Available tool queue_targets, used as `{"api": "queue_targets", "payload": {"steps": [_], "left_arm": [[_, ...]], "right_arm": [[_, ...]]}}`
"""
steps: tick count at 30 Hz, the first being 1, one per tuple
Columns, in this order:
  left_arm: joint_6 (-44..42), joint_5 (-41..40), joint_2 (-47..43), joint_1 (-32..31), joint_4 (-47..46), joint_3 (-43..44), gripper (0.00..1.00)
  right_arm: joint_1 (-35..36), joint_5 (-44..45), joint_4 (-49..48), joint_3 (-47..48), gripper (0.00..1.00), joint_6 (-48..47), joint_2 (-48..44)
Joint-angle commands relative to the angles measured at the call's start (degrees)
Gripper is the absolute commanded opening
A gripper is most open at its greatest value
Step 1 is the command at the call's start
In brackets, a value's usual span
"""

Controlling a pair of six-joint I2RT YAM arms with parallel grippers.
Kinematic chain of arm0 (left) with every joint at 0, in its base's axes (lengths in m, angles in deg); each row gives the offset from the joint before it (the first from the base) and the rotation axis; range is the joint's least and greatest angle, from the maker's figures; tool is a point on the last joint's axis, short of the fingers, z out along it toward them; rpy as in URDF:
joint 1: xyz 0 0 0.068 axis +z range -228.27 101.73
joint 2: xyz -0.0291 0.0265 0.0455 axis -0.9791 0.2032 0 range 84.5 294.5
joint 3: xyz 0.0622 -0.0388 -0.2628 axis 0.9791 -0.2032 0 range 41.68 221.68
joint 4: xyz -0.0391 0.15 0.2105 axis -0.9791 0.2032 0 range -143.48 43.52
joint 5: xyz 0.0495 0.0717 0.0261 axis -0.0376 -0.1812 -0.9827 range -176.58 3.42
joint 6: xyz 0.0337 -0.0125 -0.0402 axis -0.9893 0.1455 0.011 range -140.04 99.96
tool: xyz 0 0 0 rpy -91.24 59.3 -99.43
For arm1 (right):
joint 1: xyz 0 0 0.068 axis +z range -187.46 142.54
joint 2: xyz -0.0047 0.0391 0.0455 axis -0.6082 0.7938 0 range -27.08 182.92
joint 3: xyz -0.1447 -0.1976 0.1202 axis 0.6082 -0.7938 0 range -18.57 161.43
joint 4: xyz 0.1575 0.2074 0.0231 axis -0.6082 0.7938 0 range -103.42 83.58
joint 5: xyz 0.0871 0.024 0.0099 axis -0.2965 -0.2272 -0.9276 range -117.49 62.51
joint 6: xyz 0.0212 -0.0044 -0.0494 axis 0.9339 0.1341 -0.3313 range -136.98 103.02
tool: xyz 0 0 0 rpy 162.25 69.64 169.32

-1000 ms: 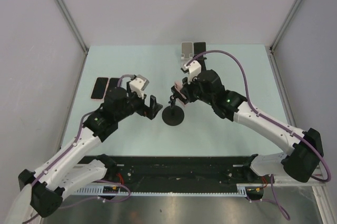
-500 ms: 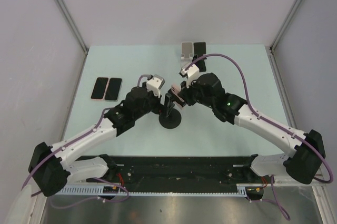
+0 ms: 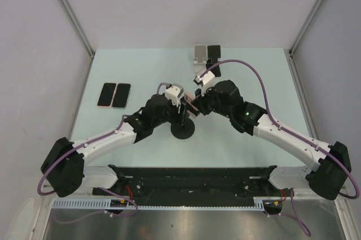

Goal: Remove the phone from the phone stand

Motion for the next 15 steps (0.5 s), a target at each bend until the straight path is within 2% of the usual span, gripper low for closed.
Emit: {"api": "queue_targets", "payload": {"steps": [1, 3, 6, 7, 9, 10, 11, 13, 14, 15], "left_arm": [[-0.23, -0.87, 0.24, -0.62, -4.42, -1.05, 0.61], [-0.93, -0.7, 0.06, -0.62, -5.56, -1.41, 0.56], [-1.72, -0.7, -0.2, -0.88, -6.61, -1.76, 0.38], [-1.81, -0.61, -0.37, -1.05, -6.79, -2.11, 0.27], [-2.16, -0.44, -0.9, -1.23, -7.49, -2.64, 0.16], [-2.16, -0.44, -0.99, -1.49, -7.58, -3.07, 0.08], [-2.08, -0.44, -1.34, -1.58, -7.67, -3.34, 0.04], [-1.64, -0.26, -1.78, -1.67, -7.85, -4.04, 0.0], [-1.2, -0.26, -2.04, -1.76, -7.85, -4.31, 0.0], [-0.94, -0.17, -2.13, -1.85, -7.94, -4.57, 0.0]], "right_arm": [[0.46, -3.04, -3.78, -0.52, 0.0, 0.36, -2.22], [0.46, -3.3, -3.95, -0.7, 0.0, 0.62, -2.05], [0.46, -3.48, -4.04, -1.23, 0.03, 0.8, -2.14], [0.46, -3.13, -4.22, -1.4, 0.05, 1.06, -2.31], [0.46, -2.34, -4.83, -2.01, 0.15, 1.5, -2.92], [0.46, -1.64, -5.35, -2.54, 0.2, 1.68, -3.28], [0.46, -1.11, -5.88, -3.07, 0.32, 1.68, -3.71], [0.46, -0.5, -9.21, -5.44, 0.45, 1.42, -5.55], [0.46, -0.32, -10.1, -6.32, 0.64, 1.16, -6.17], [0.46, -0.14, -13.93, -7.46, 0.74, 1.5, -6.79]]}}
